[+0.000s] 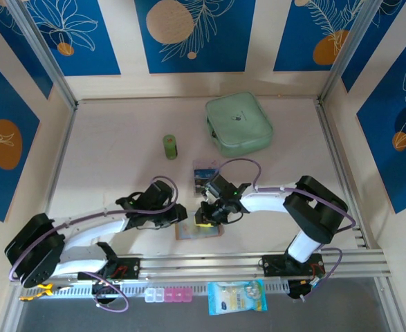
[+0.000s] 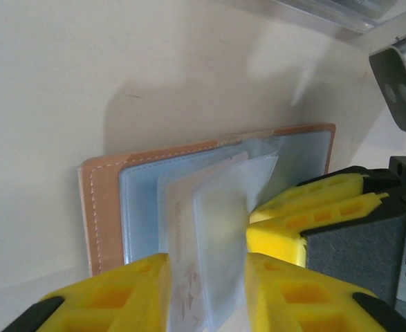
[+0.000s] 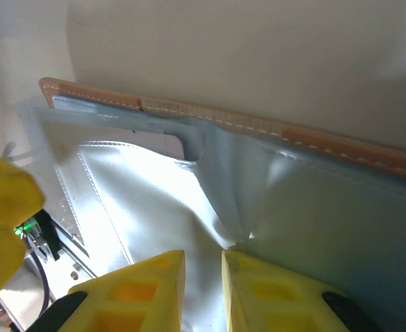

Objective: Take the credit cards out of the card holder

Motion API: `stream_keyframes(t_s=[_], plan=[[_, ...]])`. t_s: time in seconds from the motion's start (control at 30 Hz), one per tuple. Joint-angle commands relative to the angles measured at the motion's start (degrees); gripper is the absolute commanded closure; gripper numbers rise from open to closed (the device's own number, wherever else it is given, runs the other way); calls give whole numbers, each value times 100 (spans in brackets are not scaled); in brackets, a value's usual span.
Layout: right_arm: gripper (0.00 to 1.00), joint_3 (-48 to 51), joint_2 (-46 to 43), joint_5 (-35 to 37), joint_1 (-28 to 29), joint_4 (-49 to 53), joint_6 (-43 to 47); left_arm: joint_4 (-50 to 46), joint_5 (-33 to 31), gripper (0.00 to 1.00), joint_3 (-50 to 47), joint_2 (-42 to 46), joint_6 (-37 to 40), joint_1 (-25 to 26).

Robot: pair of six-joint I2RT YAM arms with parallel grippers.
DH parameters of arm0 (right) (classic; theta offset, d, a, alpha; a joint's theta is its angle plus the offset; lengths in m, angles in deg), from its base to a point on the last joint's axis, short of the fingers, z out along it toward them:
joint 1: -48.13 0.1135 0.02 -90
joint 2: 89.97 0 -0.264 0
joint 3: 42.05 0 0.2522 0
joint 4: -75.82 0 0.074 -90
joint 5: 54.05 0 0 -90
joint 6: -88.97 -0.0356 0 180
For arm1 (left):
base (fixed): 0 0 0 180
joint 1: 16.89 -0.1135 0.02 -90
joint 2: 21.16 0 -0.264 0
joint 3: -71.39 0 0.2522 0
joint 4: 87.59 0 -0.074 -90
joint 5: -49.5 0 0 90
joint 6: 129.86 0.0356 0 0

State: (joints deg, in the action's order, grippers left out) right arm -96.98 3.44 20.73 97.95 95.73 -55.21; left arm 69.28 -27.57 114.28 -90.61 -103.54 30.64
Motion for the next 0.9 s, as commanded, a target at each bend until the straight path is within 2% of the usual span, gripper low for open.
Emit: stream_keyframes(t_s=[0.0, 0.37, 0.57, 0.7, 0.87], plan=[[77, 246, -69, -276, -119, -293, -177, 480, 188, 64, 7, -222, -148, 85], [78, 701, -112, -676, -372, -1026, -425, 1009, 241, 62, -30, -793, -320, 239], [76, 719, -304, -710, -377, -1067, -473, 1139, 298, 69, 13, -789, -381, 292], [71, 632, -649, -523, -375, -713, -423, 1033, 283, 69, 80, -668, -392, 330], [71, 507, -1253, -132, -406, 43, -246, 869, 272, 69, 207, -555, -392, 386]])
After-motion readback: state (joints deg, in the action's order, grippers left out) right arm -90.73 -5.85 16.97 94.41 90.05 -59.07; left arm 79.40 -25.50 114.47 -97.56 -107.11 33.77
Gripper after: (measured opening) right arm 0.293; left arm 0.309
